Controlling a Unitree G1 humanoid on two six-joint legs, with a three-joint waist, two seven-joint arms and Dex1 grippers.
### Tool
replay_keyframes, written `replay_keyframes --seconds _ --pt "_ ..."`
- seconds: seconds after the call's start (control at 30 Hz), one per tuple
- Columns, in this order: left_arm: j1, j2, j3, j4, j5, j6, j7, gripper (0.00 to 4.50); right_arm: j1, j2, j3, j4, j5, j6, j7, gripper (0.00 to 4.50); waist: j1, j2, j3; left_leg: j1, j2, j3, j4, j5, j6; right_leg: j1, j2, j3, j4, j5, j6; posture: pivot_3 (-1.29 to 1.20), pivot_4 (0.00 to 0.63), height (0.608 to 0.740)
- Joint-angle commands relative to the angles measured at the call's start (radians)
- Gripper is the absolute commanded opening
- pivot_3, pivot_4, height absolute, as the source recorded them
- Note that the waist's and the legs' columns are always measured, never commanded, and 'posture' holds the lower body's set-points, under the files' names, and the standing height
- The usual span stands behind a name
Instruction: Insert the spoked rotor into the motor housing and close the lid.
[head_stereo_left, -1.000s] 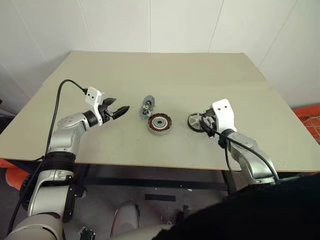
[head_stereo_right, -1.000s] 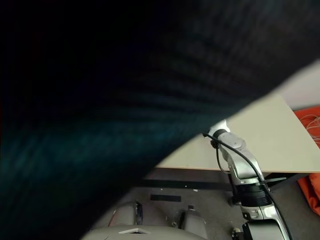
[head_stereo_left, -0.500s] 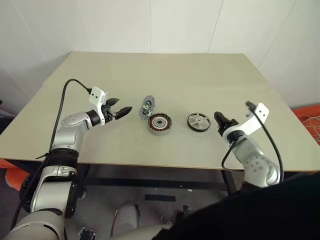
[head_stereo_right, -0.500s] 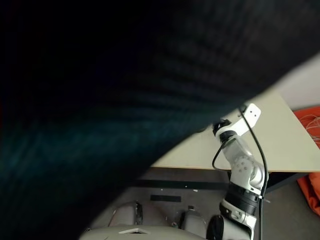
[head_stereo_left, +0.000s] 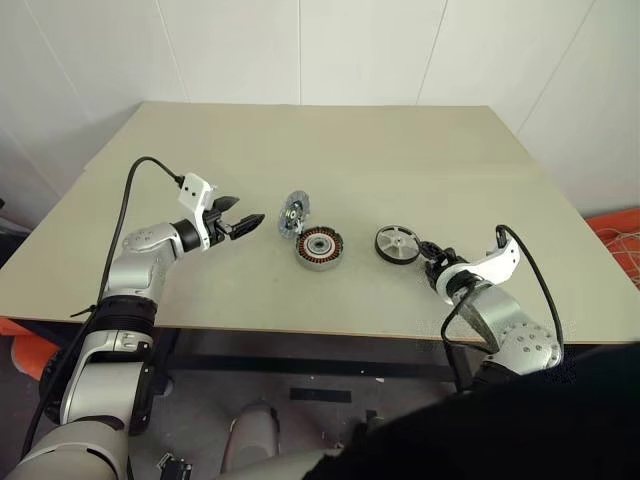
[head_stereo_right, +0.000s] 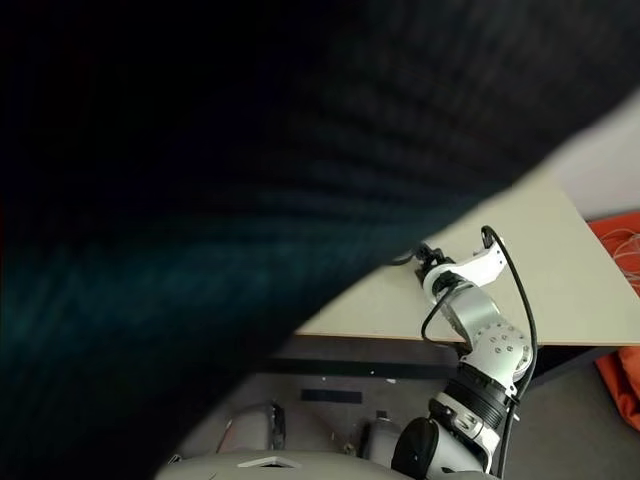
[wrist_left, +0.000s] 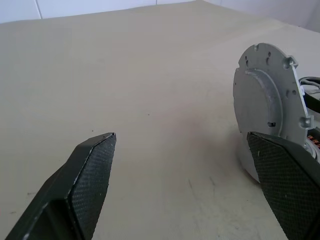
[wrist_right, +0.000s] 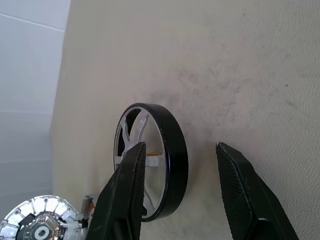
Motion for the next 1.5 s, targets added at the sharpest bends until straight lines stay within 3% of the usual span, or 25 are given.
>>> replay_keyframes --seconds 0.03,0.47,0.57,0.73,0.93,1.07,1.23,1.5 --pt "-0.015 0.016 0.009 -0.026 0.003 -0.014 -0.005 4.45 0.029 -0.004 0.068 0.024 0.065 0.076 0.012 2.49 0.0 0.0 0.0 0.0 0.0 0.0 0.0 0.0 0.0 0.0 0.0 0.0 0.0 0.0 0.0 0.0 0.0 0.74" --pt "-0.024 0.02 0.005 -0.019 0.013 -0.021 -0.009 4.45 -0.057 -0.046 0.192 0.171 0.009 -0.044 0.157 2.49 -0.024 -0.001 0.0 0.001 0.001 0.0 0.0 0.002 -0.003 0.0 0.0 0.0 0.001 0.0 0.0 0.0 0.0 0.74" --pt "-0.019 0.026 0.009 -0.025 0.013 -0.022 -0.006 4.45 -0.058 -0.055 0.2 0.191 -0.011 -0.06 0.158 1.91 -0.023 -0.001 0.0 0.0 0.0 0.0 0.0 0.002 -0.003 -0.001 0.0 0.0 0.002 0.0 0.0 0.0 0.0 0.74" --pt "-0.014 0.031 0.012 -0.029 0.012 -0.023 -0.004 4.45 -0.054 -0.061 0.212 0.202 -0.02 -0.075 0.161 0.41 -0.022 -0.001 -0.001 0.0 0.0 0.0 0.0 0.002 -0.003 0.0 0.0 0.0 0.002 0.001 -0.002 0.0 0.0 0.74" --pt "-0.014 0.029 0.009 -0.029 0.012 -0.021 -0.004 4.45 -0.068 -0.043 0.187 0.199 0.069 -0.063 0.16 0.38 -0.021 -0.002 -0.001 0.0 0.0 0.0 0.0 0.002 -0.003 0.0 0.0 0.0 0.002 0.0 0.0 0.0 0.0 0.74" --pt "-0.02 0.026 0.003 -0.02 0.015 -0.023 -0.007 4.45 -0.08 -0.009 0.163 0.144 0.305 -0.01 0.156 0.38 -0.022 -0.001 0.0 -0.001 0.0 0.0 0.0 0.001 -0.002 -0.001 0.0 0.0 0.002 0.0 0.0 0.0 0.0 0.74" --pt "-0.027 0.023 0.0 -0.013 0.02 -0.024 -0.012 4.45 -0.079 -0.015 0.212 0.101 0.457 0.009 0.137 0.38 -0.021 -0.001 0.0 -0.002 0.0 0.0 0.0 0.001 -0.002 -0.003 0.0 -0.001 0.002 0.003 -0.007 0.0 0.0 0.74" --pt "-0.022 0.026 0.001 -0.016 0.027 -0.023 -0.02 4.45 -0.039 -0.019 0.354 0.102 0.458 -0.003 0.121 0.38 -0.019 -0.001 0.0 -0.003 0.0 0.0 0.0 0.001 -0.002 -0.003 0.0 -0.001 0.002 0.0 -0.001 0.0 0.0 0.74"
